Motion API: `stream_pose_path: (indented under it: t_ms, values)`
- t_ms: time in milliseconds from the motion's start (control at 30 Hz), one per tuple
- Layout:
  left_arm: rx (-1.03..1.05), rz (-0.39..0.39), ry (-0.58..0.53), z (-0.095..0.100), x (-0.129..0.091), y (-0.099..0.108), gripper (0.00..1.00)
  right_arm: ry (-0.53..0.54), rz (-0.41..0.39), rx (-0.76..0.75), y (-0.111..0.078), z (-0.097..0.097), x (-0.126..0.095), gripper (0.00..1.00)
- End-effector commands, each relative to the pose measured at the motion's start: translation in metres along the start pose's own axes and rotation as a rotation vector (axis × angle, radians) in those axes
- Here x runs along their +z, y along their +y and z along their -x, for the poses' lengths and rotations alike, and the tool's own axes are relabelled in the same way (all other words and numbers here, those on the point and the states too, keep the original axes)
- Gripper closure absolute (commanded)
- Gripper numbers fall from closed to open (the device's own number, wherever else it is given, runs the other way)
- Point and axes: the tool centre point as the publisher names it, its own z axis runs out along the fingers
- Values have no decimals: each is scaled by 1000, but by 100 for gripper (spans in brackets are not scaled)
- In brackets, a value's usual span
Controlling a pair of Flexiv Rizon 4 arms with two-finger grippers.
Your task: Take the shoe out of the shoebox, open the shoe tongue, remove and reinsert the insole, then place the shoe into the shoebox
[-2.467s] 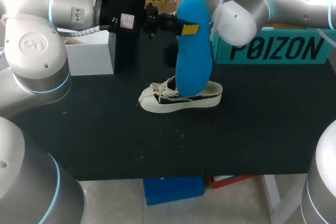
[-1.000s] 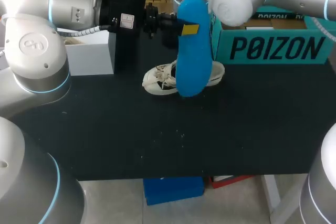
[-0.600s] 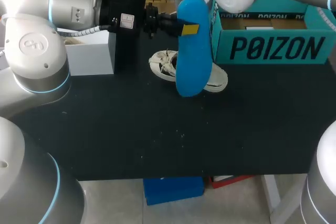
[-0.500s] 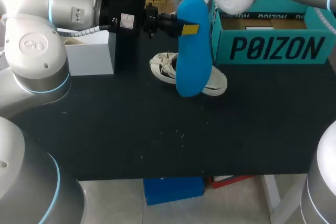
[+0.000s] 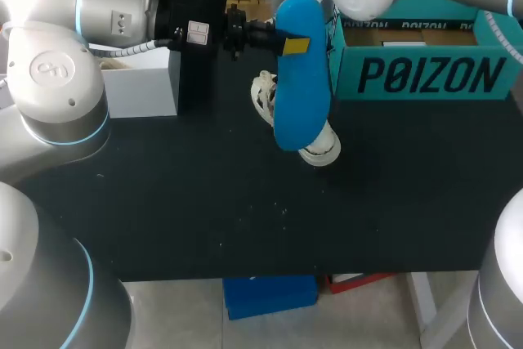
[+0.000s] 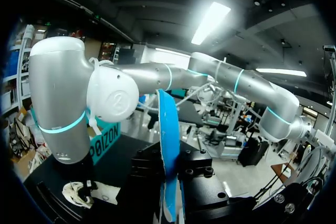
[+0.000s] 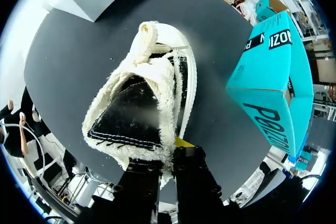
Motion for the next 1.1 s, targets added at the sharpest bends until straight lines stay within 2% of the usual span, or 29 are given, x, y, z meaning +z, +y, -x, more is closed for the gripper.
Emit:
stream_pose_path:
  t_ms: [33,233,433,700,1100]
  values:
    - [2,-3,-2,0,1,1,100,65,-28,466,0,-2,-3,100]
    - [2,-3,-2,0,1,1,100,46,-10,453,-1,-9,2,100]
    - [2,-3,-2,0,1,1,100,55,-13,488,0,-14,12,100]
    - [2,-3,-2,0,1,1,100,43,13,455,-1,-23,31,100]
    - [2,-3,-2,0,1,1,100,5,0,480,-2,-17,50,100]
